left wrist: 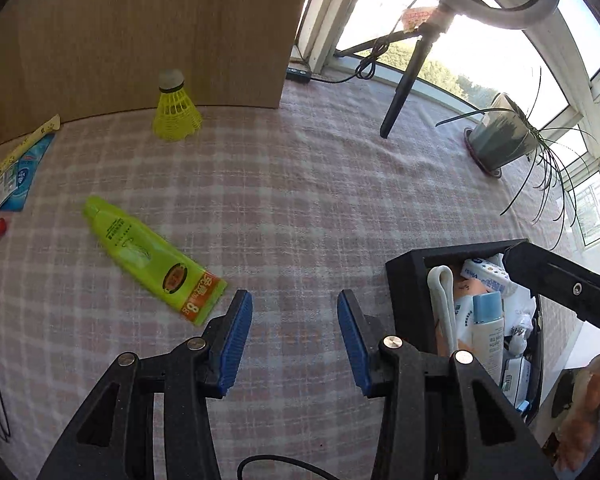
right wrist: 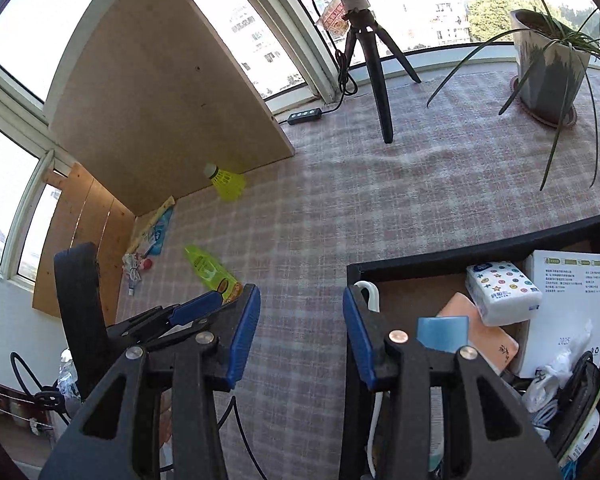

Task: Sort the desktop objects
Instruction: 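Move the right gripper back over the table toward the lime-green tube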

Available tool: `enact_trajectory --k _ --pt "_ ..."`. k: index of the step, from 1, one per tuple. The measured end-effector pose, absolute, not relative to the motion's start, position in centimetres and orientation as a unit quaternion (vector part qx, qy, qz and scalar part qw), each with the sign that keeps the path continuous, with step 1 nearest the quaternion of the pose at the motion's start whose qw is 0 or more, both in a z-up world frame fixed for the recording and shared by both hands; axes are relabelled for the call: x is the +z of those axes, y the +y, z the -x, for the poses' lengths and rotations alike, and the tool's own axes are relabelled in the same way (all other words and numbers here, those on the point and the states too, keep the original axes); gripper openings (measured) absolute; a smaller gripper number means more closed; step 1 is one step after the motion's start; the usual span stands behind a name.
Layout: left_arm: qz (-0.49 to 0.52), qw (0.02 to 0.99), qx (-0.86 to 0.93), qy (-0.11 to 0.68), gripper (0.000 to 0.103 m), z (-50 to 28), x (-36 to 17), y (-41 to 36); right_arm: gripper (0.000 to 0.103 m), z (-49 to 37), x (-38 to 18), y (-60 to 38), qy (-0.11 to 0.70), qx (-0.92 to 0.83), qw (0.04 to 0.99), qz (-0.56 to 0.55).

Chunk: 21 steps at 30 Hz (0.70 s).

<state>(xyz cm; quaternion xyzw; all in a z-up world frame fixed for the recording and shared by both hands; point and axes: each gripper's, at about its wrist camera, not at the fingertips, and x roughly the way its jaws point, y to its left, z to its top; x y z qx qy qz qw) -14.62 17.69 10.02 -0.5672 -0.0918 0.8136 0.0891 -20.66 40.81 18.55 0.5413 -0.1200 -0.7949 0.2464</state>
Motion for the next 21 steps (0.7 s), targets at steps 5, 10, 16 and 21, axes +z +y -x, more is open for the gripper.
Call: enact_trajectory --k 5,10,16,21 --pt "0.572 0.032 0.811 -0.115 0.042 15.1 8.5 13.0 0.042 22.5 17.0 35.1 -0.080 -0.776 0.283 -0.559" --pt "0.577 -0.003 0.800 -0.162 0.042 15.5 6.3 8.6 0.042 24.1 14.4 29.9 -0.042 -0.753 0.309 -0.579" --pt "0.569 -0.022 0.800 -0.191 0.042 15.7 4.8 6.1 0.042 25.5 10.9 24.3 -0.010 -0.719 0.337 -0.608" --pt "0.569 -0.017 0.796 -0.204 0.042 16.1 3.7 6.0 0.042 26.7 8.3 20.4 -0.009 -0.689 0.362 -0.629"
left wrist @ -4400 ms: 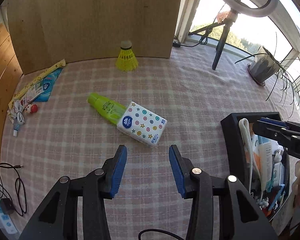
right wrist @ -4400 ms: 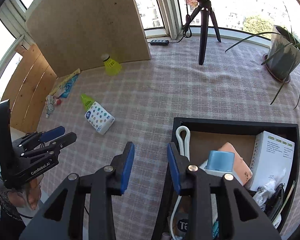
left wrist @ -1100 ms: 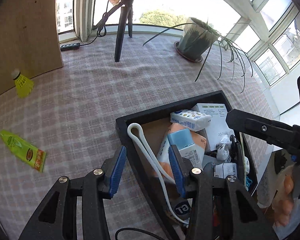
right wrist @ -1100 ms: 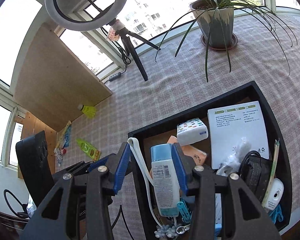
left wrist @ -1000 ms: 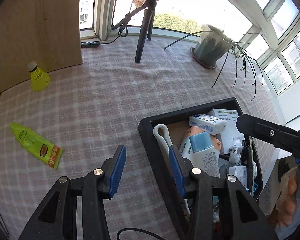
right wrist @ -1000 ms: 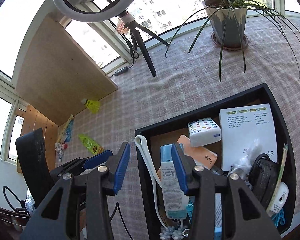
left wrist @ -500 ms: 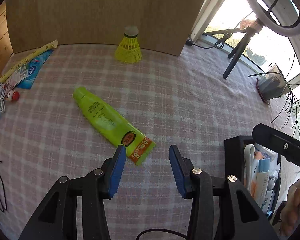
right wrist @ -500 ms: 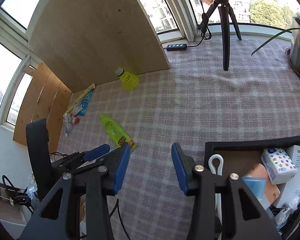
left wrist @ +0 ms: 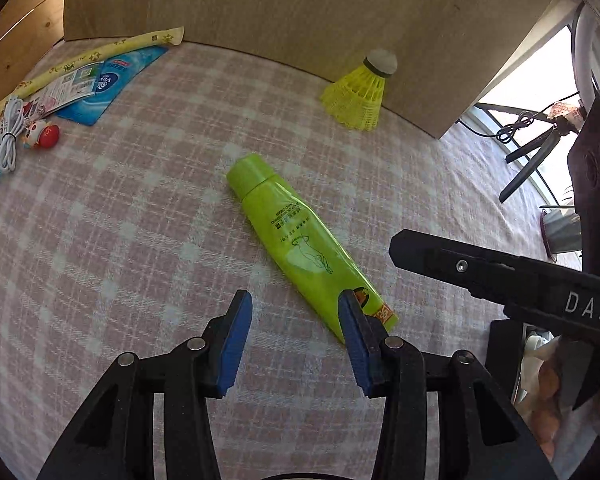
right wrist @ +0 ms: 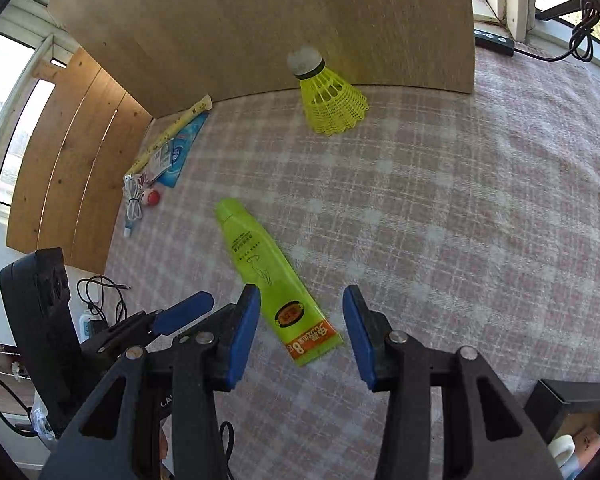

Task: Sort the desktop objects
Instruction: 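Move the right gripper back over the table toward the lime-green tube, then close the right gripper on the lime-green lotion tube, then carry the green tube with the right gripper into the black tray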

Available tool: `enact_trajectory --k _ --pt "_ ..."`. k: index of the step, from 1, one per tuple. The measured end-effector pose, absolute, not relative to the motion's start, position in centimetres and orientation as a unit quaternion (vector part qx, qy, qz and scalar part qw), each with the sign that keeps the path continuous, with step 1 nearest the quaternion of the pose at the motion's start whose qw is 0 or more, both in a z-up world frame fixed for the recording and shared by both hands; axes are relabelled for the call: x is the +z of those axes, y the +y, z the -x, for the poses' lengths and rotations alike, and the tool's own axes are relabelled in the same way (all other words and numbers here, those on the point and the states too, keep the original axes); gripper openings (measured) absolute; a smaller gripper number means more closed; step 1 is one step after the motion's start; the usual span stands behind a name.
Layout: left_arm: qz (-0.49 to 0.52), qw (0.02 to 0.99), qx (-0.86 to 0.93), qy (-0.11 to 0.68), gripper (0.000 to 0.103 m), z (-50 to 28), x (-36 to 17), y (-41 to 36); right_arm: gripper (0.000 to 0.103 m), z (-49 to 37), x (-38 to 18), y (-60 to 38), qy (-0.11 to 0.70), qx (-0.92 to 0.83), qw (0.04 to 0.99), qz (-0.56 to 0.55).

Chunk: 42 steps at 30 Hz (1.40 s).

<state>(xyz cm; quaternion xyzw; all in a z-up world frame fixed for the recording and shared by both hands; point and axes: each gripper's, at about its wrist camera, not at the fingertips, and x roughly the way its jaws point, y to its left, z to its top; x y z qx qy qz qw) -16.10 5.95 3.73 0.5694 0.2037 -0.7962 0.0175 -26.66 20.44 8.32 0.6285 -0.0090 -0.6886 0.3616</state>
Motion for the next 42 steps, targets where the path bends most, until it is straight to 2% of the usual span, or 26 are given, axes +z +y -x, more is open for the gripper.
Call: enact_trajectory --k 15,19,22,26,32,42 --pt "-0.556 0.002 -0.799 0.230 0.042 17.3 2.2 6.0 0.043 27.4 4.2 15.1 0.014 -0.647 0.386 -0.658" --pt "-0.544 -0.005 -0.804 0.241 0.043 17.5 2.0 5.7 0.040 27.0 3.5 15.1 -0.026 -0.613 0.399 -0.681" --pt "-0.542 -0.006 -0.806 0.239 0.037 17.2 2.1 5.8 0.036 26.3 3.5 15.1 -0.041 -0.610 0.402 -0.682" --pt "-0.548 -0.015 -0.800 0.245 0.038 17.0 2.0 5.8 0.034 25.6 3.4 15.5 -0.066 -0.610 0.394 -0.685" --pt "-0.542 -0.028 -0.805 0.240 0.038 15.4 3.7 6.5 0.033 24.4 4.4 16.9 -0.085 -0.622 0.379 -0.680" --pt "-0.525 -0.089 -0.821 0.207 0.038 12.0 8.9 12.0 0.033 21.5 9.2 22.6 -0.112 -0.663 0.358 -0.648"
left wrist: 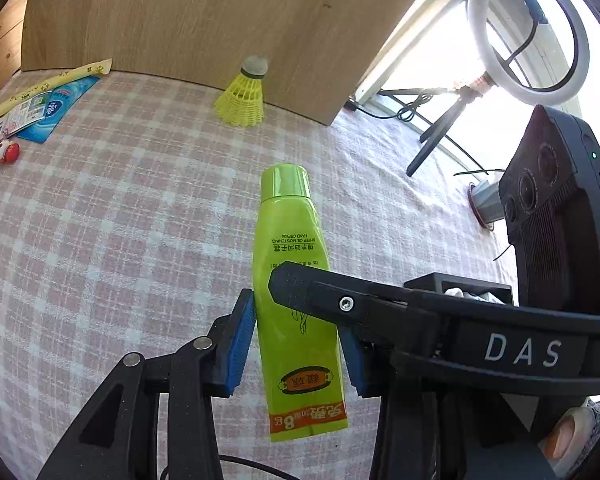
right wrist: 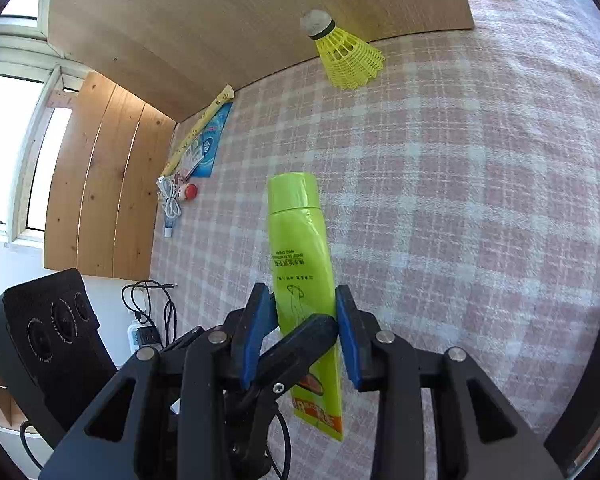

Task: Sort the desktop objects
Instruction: 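Carry the green tube with the right gripper into the black tray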

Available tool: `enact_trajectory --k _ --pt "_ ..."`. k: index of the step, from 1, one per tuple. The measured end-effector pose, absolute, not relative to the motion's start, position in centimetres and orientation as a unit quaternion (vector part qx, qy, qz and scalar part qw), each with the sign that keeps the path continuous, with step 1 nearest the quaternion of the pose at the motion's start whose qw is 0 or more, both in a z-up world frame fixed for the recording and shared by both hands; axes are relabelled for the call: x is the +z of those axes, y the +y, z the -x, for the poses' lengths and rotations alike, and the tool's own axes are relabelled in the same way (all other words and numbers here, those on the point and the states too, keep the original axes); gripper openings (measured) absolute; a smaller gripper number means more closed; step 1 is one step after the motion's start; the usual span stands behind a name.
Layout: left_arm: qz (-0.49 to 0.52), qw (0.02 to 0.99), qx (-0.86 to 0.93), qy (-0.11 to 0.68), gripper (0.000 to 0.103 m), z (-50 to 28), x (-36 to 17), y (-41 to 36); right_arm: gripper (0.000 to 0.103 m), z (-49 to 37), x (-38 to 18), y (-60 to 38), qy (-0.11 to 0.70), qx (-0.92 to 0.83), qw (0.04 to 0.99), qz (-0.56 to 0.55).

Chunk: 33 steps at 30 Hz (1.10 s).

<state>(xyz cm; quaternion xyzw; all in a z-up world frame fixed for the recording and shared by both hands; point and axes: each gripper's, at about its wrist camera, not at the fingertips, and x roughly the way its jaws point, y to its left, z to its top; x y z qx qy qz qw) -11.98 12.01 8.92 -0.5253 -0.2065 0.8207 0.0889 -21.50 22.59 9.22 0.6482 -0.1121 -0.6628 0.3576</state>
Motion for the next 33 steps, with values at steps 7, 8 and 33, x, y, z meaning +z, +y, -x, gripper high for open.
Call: enact_trajectory --k 7,8,33 --pt "0.527 0.160 0.817 -0.168 0.038 8.7 11.6 19.6 0.033 18.5 12.3 30.6 -0.136 -0.700 0.319 -0.624" --pt "0.529 0.171 0.815 -0.163 0.038 8.3 11.7 20.8 0.033 18.1 12.7 32.1 -0.142 -0.705 0.311 -0.621" --pt "0.565 0.315 0.761 -0.038 0.047 -1.1 13.0 37.8 0.034 7.5 14.0 55.6 -0.224 -0.756 0.149 -0.596"
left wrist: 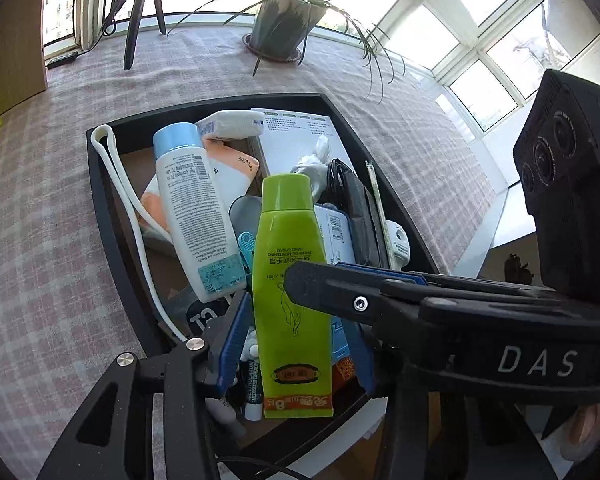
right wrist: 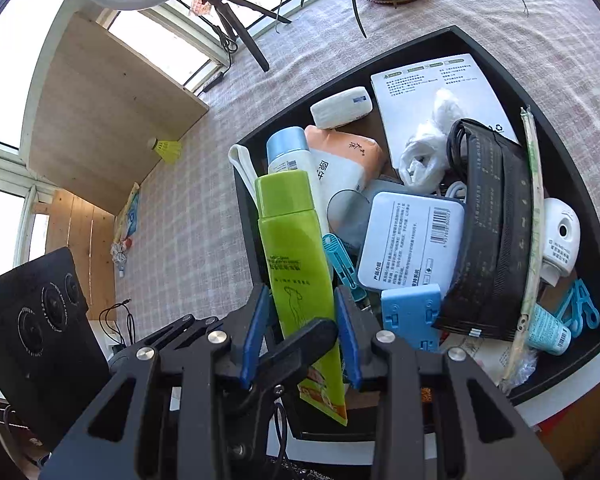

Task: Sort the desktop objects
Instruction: 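Carry the green tube with the right gripper into the black tray, then open the right gripper to release the green tube in the tray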

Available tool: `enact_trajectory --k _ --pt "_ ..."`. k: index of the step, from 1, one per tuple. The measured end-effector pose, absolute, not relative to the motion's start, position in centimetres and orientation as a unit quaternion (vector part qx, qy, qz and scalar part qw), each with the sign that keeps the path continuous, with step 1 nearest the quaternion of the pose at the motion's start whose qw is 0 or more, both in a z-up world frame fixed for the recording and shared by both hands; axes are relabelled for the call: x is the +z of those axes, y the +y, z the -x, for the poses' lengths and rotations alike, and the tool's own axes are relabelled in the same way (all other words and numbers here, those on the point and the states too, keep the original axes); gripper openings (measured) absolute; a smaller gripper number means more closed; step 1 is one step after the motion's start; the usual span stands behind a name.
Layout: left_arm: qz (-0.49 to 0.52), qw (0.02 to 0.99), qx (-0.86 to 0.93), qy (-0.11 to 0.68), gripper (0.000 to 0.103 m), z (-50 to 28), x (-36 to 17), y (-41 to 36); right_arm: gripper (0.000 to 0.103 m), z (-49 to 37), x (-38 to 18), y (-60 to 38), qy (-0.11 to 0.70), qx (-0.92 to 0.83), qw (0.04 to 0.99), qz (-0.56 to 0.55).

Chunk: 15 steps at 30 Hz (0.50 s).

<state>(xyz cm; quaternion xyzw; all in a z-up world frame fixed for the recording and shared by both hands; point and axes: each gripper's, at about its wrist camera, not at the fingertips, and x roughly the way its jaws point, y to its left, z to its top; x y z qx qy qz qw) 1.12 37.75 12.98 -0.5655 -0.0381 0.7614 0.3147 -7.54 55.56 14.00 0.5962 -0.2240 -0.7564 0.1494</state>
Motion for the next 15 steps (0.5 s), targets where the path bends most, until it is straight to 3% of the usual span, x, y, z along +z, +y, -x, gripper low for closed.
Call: enact_trajectory --k 15 --pt "0.546 0.241 0.802 -0.015 0.047 -0.5 13.9 33.8 0.041 6.1 15.8 55.2 -0.167 -0.795 0.117 -0.571"
